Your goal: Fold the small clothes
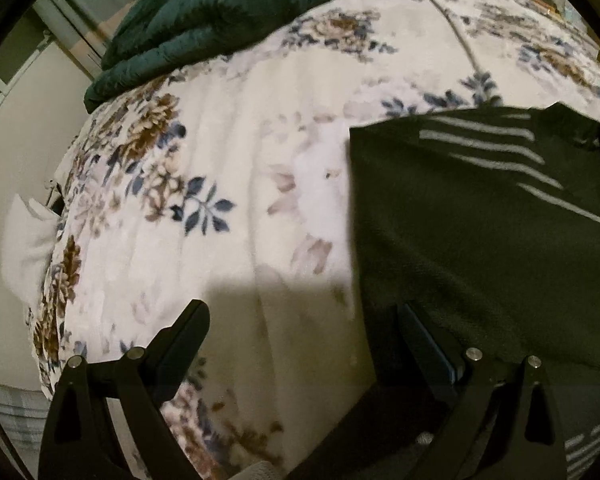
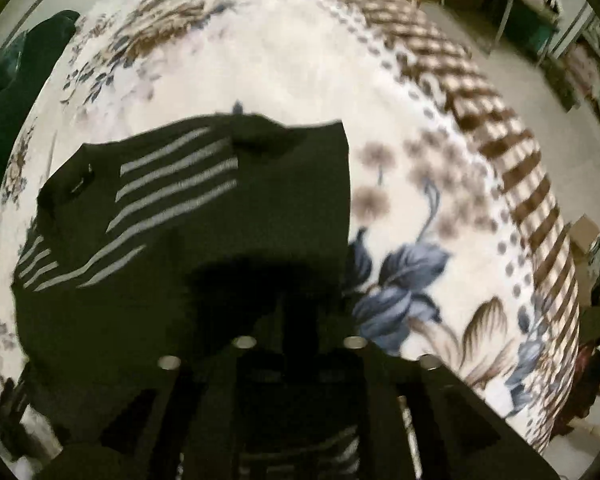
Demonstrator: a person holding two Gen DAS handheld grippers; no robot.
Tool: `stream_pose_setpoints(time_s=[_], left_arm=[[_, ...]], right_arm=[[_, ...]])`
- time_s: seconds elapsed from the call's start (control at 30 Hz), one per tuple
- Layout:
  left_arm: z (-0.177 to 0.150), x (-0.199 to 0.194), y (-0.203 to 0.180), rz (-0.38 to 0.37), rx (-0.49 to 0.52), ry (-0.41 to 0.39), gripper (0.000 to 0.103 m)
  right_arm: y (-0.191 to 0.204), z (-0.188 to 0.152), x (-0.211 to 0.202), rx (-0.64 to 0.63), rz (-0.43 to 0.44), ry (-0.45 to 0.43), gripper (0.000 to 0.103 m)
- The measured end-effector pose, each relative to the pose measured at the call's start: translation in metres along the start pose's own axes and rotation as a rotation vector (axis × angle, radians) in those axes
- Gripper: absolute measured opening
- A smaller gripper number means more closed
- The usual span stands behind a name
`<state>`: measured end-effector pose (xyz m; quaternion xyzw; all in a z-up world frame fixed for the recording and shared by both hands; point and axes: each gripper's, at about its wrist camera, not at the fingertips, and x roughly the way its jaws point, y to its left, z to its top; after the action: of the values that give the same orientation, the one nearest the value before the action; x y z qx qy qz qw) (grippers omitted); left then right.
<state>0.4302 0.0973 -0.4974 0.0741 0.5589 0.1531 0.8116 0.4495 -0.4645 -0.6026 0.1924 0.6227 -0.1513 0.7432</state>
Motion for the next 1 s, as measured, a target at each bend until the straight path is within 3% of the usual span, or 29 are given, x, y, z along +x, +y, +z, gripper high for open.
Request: stream_pose_setpoints(time_s=[0.07, 0.17, 0.33, 0.57, 0.7, 0.83, 0.97, 1.0], left_arm=[[-0.01, -0.02, 0.002, -0.011, -0.014, -0.016, 0.098], [-0.032, -0.053, -0.002, -0.034, -0.019, -0.034, 0.098], [-0.113, -0.118, -0.048, -0.091, 0.047, -0.006, 0.097], [-0.27, -0.183, -0.19, -0.242, 0.219, 0.247, 0.098], [-0.337, -0.187, -0.264, -0.318, 0.272, 0.341, 0.098], [-0.365, -0.171, -0.314, -0.313, 0.33, 0.344, 0.095], [-0.357, -0.158, -0.329, -0.296, 0.319, 0.287, 0.073], [-0.351, -0.163, -0.327, -0.301, 0.31, 0.257, 0.049]], right_arm=[[-0.01, -0.006, -0.016, 0.017, 0.06, 0.002, 0.05], [-0.028, -0.022, -0.048, 0.017, 0.133, 0.009, 0.064], [-0.079, -0.063, -0.075, 0.012, 0.215, 0.106, 0.065], [-0.17, -0.114, -0.077, -0.052, 0.222, 0.283, 0.065], [-0.207, -0.109, -0.072, -0.093, 0.214, 0.303, 0.065], [-0.218, -0.086, -0.067, -0.112, 0.224, 0.293, 0.065], [-0.199, -0.046, -0.061, -0.192, 0.267, 0.267, 0.065], [-0.19, -0.04, -0.058, -0.201, 0.285, 0.264, 0.065]])
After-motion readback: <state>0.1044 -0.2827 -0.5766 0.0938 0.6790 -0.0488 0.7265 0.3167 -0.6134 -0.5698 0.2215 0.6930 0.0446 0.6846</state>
